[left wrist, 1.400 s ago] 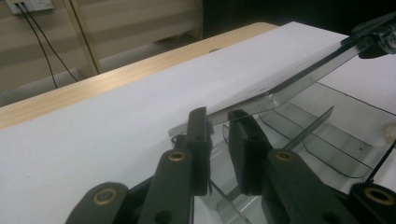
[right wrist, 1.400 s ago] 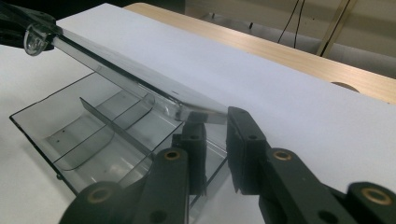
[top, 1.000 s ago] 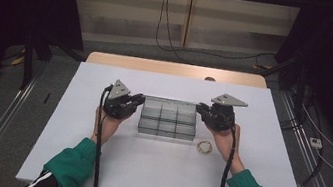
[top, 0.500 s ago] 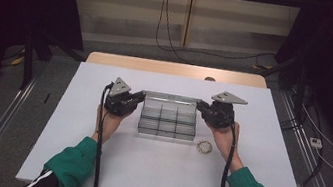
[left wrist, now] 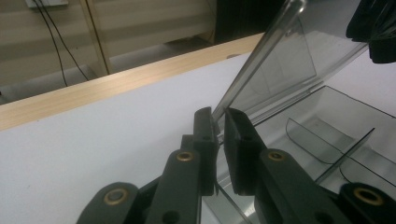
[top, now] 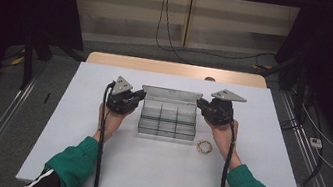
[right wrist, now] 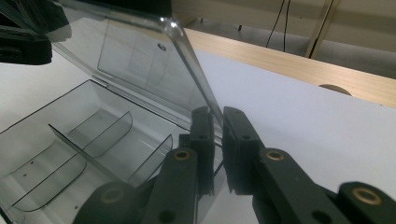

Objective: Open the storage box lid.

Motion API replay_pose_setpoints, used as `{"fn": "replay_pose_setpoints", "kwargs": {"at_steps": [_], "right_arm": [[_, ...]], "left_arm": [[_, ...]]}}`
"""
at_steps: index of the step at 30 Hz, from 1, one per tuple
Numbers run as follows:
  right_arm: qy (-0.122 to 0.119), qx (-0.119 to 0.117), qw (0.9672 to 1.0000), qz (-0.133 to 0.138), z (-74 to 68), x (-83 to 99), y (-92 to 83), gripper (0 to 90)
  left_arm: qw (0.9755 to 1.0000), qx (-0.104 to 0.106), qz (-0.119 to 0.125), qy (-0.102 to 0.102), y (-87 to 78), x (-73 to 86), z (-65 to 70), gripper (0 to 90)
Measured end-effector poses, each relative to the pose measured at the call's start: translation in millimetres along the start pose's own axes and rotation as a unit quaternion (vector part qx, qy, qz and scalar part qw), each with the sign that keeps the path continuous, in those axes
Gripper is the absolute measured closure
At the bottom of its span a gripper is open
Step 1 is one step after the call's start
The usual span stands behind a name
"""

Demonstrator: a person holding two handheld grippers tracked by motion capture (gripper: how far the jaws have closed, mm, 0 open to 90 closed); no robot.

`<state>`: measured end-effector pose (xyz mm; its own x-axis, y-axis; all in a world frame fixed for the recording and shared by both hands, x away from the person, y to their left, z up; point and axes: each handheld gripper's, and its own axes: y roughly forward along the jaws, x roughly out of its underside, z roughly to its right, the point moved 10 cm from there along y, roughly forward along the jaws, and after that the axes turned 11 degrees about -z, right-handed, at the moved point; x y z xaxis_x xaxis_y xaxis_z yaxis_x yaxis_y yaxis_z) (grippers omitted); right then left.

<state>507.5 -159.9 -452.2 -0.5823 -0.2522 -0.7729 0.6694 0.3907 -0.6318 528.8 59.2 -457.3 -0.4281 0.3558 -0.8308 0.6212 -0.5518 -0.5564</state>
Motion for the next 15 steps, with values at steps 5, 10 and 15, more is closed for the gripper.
{"fn": "replay_pose_setpoints", "kwargs": {"at_steps": [5, 10, 15], "right_arm": [[0.003, 0.002, 1.0000, 0.001, 1.5, -1.4, 2.9, 82.7], [0.008, 0.006, 0.9999, 0.002, 3.1, -2.2, 5.6, 82.8], [0.010, 0.013, 0.9999, -0.002, 4.6, -1.3, 10.2, 82.8]], "left_arm": [[1.0000, 0.000, -0.006, -0.006, 4.8, 0.9, -2.5, 83.4], [0.9998, 0.004, -0.011, -0.016, 8.2, 1.1, -4.6, 83.3], [0.9996, 0.003, -0.015, -0.021, 12.4, 2.2, -5.6, 83.3]]}}
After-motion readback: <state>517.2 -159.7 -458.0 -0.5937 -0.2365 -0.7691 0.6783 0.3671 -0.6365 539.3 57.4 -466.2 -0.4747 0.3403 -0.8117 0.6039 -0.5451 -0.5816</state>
